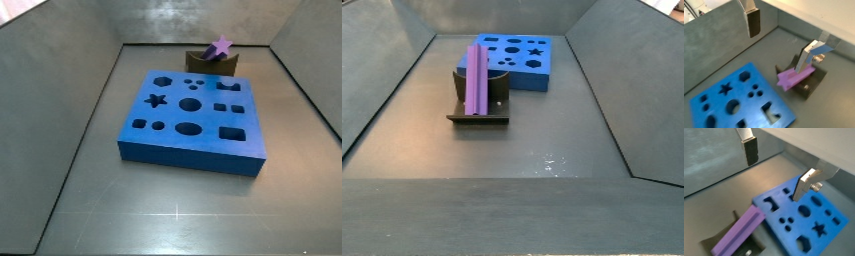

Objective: Pick up the star object. Move up. Place the star object on the fixture. Regrasp the star object. Move to above the board. Insert the star object.
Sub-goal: Regrasp the star object.

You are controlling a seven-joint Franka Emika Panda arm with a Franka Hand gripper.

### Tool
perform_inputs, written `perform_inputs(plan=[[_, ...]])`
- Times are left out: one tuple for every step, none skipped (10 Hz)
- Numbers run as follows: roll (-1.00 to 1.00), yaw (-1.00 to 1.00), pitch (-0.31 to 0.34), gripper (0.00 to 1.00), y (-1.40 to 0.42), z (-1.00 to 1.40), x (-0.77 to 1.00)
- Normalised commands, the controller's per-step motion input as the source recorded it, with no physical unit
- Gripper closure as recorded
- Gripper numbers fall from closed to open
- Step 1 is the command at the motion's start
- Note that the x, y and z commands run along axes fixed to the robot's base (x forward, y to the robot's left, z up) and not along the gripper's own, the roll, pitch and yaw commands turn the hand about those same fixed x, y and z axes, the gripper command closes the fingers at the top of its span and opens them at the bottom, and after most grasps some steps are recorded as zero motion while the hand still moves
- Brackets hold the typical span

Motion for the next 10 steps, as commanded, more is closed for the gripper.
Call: perform_inputs(plan=[[1.0, 0.03, 0.002, 0.0, -0.02, 0.01, 0.0], [1.0, 0.03, 0.002, 0.0, -0.02, 0.01, 0.0], [1.0, 0.03, 0.008, 0.0, -0.02, 0.01, 0.0], [1.0, 0.03, 0.012, 0.0, -0.02, 0.01, 0.01], [1.0, 0.03, 0.022, 0.0, -0.02, 0.0, 0.02], [1.0, 0.04, 0.029, 0.0, -0.02, 0.0, 0.03], [1.0, 0.04, 0.039, 0.0, -0.03, 0.0, 0.04], [1.0, 0.04, 0.051, 0.0, -0.03, 0.0, 0.05], [1.0, 0.05, 0.072, 0.0, -0.03, 0.0, 0.07], [1.0, 0.06, 0.091, 0.0, -0.04, 0.0, 0.08]])
